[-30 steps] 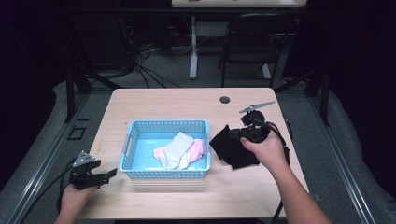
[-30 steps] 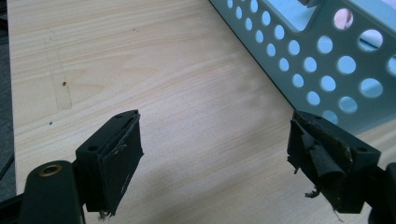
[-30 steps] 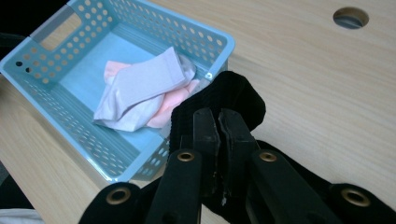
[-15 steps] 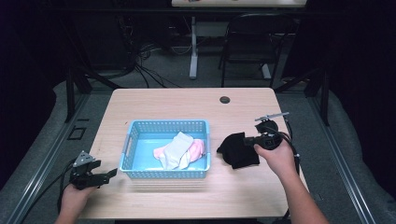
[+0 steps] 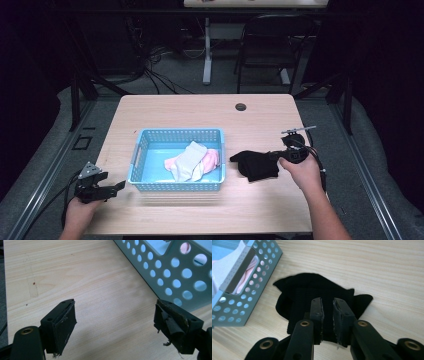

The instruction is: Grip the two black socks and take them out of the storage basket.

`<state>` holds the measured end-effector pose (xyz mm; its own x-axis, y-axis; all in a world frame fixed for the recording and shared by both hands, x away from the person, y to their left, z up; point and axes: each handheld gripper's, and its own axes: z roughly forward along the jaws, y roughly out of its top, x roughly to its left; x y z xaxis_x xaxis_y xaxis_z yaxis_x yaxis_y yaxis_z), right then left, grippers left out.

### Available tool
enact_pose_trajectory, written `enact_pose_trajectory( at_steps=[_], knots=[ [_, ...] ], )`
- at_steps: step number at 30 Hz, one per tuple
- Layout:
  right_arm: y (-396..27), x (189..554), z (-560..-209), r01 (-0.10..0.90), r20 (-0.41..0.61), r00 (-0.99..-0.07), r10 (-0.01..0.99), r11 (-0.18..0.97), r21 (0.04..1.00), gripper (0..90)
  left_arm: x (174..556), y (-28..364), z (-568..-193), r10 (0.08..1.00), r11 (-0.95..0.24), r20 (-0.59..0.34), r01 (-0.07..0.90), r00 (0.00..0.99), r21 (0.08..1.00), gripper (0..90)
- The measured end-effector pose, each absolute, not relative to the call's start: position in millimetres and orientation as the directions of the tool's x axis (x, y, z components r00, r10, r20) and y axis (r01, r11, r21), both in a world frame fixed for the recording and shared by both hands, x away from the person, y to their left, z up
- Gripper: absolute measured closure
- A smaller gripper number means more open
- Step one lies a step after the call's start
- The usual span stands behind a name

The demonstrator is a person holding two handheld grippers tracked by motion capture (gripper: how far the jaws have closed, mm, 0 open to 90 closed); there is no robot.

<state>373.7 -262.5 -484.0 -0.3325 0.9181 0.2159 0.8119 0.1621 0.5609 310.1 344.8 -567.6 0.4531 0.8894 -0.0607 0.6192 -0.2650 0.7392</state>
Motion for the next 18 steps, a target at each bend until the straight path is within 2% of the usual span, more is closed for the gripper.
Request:
enact_pose_trajectory(
  at_steps=[18],
  knots=[
    [-252.6,361.2,-481.3,0.772,0.179,-0.353,0.919,0.177,0.611,71.4,309.7,344.9,-567.7,0.89,-0.261,-0.064,0.62,0.451,0.74,17.9]
  ],
)
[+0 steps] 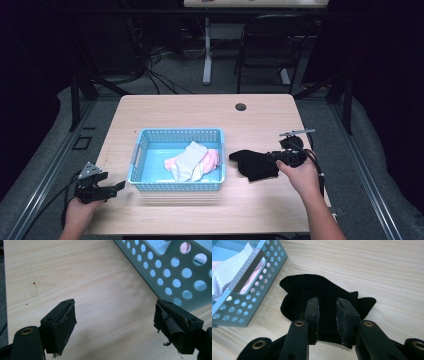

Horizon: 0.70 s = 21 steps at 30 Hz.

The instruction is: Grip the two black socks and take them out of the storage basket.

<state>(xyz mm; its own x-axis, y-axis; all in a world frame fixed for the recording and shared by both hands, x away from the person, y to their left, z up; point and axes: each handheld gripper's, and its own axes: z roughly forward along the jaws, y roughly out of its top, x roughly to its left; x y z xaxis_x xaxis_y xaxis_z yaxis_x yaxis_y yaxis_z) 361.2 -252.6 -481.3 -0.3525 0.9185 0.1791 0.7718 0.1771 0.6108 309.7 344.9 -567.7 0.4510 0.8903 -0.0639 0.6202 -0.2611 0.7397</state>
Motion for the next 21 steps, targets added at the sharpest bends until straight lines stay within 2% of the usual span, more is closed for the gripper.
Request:
enact_pose_trajectory(
  at_steps=[11,21],
  knots=[
    [-235.1,347.9,-478.7,0.731,0.151,-0.398,0.905,0.213,0.649,69.1,309.6,345.1,-567.5,0.889,-0.262,-0.065,0.62,0.453,0.739,17.9],
    [-212.8,335.2,-494.1,0.704,0.142,-0.446,0.884,0.248,0.666,64.0,309.4,345.1,-567.4,0.889,-0.262,-0.064,0.619,0.453,0.74,17.9]
  ],
)
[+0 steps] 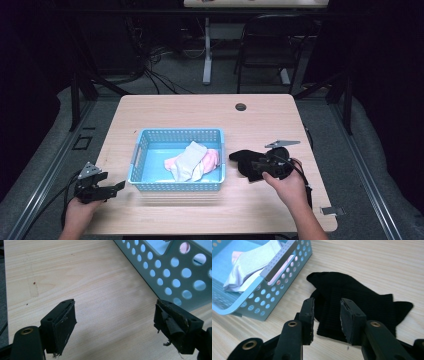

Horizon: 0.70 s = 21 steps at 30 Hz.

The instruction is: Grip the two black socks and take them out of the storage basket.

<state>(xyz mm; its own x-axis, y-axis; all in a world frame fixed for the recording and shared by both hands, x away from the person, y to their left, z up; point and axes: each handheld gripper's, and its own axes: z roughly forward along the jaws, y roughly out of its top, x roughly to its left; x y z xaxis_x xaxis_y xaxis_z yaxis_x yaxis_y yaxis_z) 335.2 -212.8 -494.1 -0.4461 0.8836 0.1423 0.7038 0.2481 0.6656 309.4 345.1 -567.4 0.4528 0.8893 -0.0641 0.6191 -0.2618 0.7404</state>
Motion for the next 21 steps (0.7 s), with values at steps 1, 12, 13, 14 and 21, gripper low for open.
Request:
enact_pose_trajectory(
  at_steps=[1,12,13,14,21],
  knots=[
    [-209.2,333.8,-498.0,0.7,0.138,-0.456,0.879,0.259,0.666,63.0,309.4,345.1,-567.4,0.889,-0.262,-0.065,0.619,0.453,0.74,17.9],
    [-198.2,327.8,-517.2,0.644,0.096,-0.473,0.876,0.269,0.716,49.9,309.3,345.4,-567.2,0.889,-0.264,-0.063,0.619,0.454,0.74,17.9],
    [-197.2,327.1,-519.7,0.639,0.099,-0.473,0.876,0.263,0.723,48.3,309.3,345.3,-567.2,0.889,-0.263,-0.063,0.618,0.454,0.74,17.9],
    [-195.5,325.7,-524.0,0.62,0.089,-0.474,0.876,0.261,0.74,46.1,309.3,345.3,-567.1,0.888,-0.263,-0.064,0.618,0.455,0.74,17.9],
    [-190.7,322.1,-535.7,0.597,0.049,-0.485,0.873,0.29,0.748,42.7,309.1,345.3,-566.6,0.889,-0.262,-0.063,0.616,0.454,0.743,17.9]
  ],
)
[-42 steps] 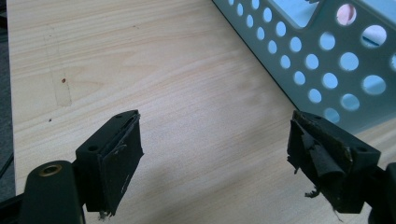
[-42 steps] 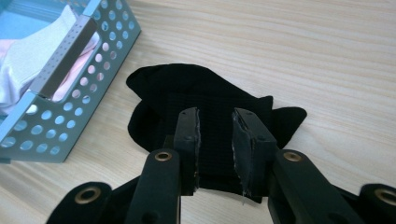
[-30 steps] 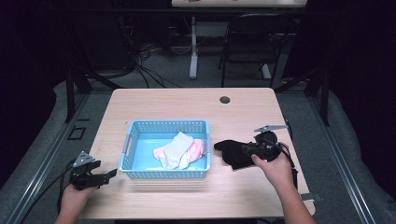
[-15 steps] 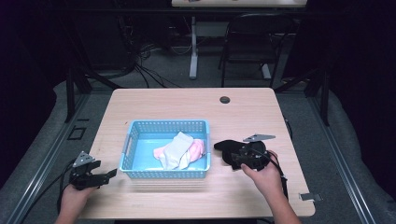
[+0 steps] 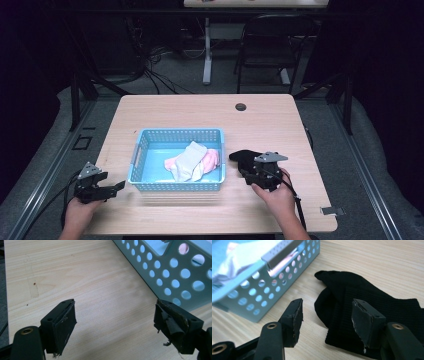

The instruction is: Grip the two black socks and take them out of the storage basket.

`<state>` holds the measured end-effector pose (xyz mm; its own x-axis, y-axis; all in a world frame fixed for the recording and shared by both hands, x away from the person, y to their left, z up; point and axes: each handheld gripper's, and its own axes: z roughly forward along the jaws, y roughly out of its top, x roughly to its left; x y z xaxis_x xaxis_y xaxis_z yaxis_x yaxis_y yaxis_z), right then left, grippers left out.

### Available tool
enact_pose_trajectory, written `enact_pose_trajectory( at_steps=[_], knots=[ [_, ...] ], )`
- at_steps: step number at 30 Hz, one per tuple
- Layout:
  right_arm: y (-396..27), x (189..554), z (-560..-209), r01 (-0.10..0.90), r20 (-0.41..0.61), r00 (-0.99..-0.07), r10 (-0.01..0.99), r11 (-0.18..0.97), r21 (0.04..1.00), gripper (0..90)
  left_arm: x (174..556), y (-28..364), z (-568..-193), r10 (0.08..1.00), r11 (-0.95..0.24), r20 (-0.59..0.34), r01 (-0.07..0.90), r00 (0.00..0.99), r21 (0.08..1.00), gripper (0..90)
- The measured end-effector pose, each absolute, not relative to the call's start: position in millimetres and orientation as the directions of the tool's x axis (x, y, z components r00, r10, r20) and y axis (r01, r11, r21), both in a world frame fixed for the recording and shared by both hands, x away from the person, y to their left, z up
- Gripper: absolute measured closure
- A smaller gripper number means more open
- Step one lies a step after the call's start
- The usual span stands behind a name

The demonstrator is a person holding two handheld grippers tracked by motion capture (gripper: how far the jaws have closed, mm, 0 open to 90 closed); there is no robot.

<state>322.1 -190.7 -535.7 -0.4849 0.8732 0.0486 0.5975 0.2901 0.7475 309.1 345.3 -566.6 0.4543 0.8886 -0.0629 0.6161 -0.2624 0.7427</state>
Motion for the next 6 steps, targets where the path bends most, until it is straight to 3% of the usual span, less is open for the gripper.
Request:
enact_pose_trajectory(
  at_steps=[6],
  knots=[
    [-185.8,320.5,-548.0,0.594,0.034,-0.484,0.874,0.3,0.746,42.8,309.0,346.0,-565.3,0.888,-0.263,-0.061,0.611,0.457,0.747,17.9]
  ],
)
